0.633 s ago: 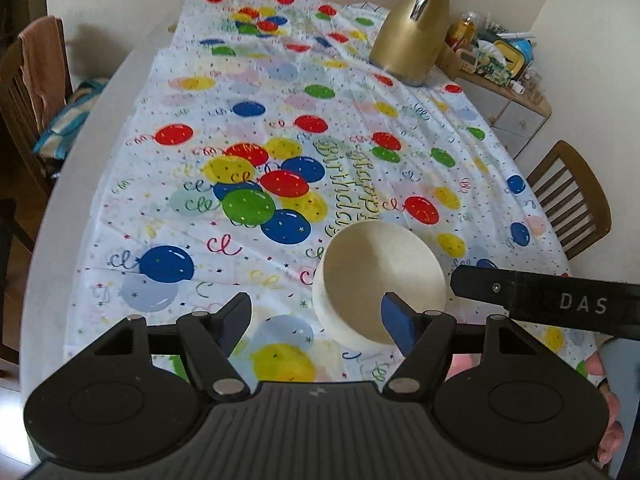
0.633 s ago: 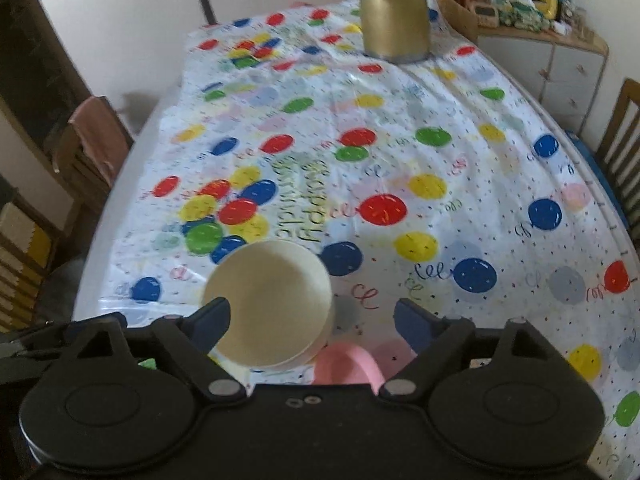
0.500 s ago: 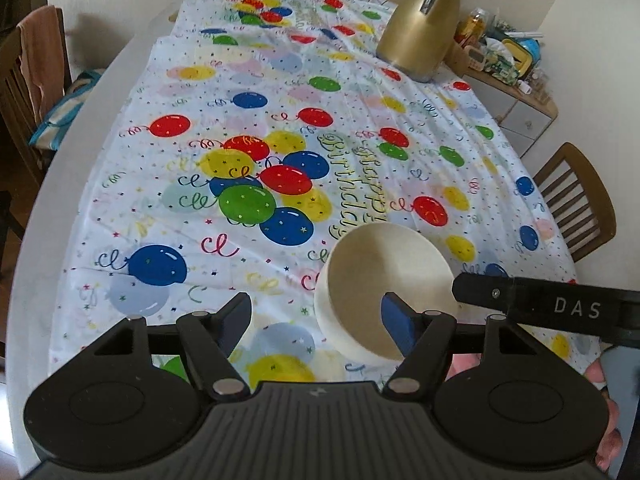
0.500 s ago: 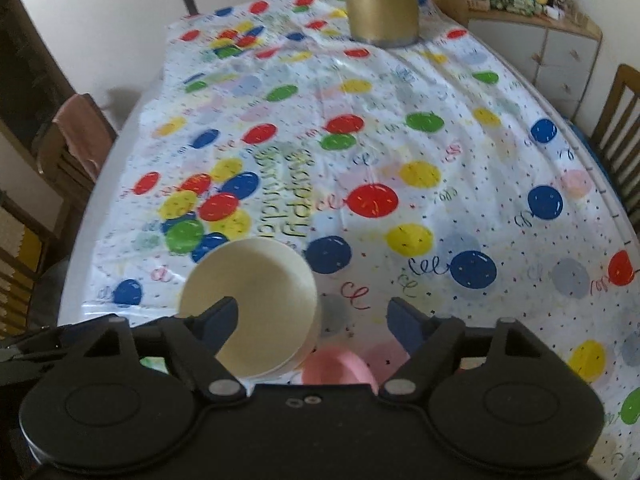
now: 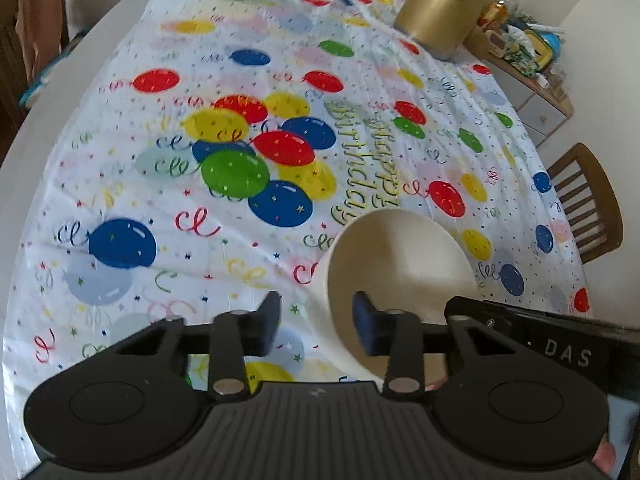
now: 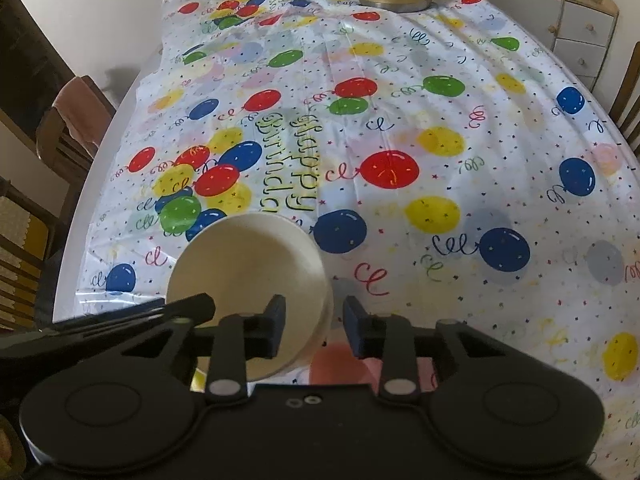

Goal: Organize plates and bowls
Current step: 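Close both tools on the cream bowl rim and lift it, then carry the cream bowl with both tools toward the pink bowl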

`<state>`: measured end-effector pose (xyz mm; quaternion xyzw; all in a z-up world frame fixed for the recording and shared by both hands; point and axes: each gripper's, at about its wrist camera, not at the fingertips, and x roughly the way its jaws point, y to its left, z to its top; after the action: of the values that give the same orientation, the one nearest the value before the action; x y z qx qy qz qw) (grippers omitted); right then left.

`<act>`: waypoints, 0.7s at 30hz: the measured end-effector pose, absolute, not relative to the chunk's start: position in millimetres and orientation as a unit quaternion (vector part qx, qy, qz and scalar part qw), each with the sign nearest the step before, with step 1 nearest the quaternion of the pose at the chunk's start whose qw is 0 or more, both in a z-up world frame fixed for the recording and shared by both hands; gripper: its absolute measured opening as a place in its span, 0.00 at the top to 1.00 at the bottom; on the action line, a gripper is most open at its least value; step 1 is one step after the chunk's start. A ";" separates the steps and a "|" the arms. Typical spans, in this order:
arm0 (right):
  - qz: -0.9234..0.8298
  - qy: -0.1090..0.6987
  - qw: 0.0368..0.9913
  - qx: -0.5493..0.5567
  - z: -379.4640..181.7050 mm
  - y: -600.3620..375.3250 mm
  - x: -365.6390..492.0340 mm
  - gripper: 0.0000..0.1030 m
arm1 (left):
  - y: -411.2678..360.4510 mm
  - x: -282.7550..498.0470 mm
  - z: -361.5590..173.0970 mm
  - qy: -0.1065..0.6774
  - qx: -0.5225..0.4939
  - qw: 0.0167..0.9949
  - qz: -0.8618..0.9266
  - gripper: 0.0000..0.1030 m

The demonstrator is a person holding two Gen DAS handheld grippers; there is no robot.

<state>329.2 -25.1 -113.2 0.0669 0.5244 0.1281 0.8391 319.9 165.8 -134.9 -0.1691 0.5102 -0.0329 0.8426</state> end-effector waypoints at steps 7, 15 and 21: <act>0.113 0.527 0.841 0.056 -114.7 -19.8 328.7 0.90 | 162.2 320.1 -136.5 0.509 -0.169 0.843 -0.029 0.84; 0.115 0.517 0.847 0.050 -109.1 -15.3 319.9 0.95 | 164.6 314.0 -131.3 0.512 -0.164 0.842 -0.024 0.86; 0.123 0.513 0.848 0.055 -96.0 -15.8 305.5 0.94 | 165.3 298.3 -114.4 0.508 -0.156 0.847 -0.024 0.86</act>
<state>305.5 -15.8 -96.0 0.0554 0.5127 0.1233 0.8478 298.3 165.3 -114.4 -0.1565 0.5082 -0.0235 0.8466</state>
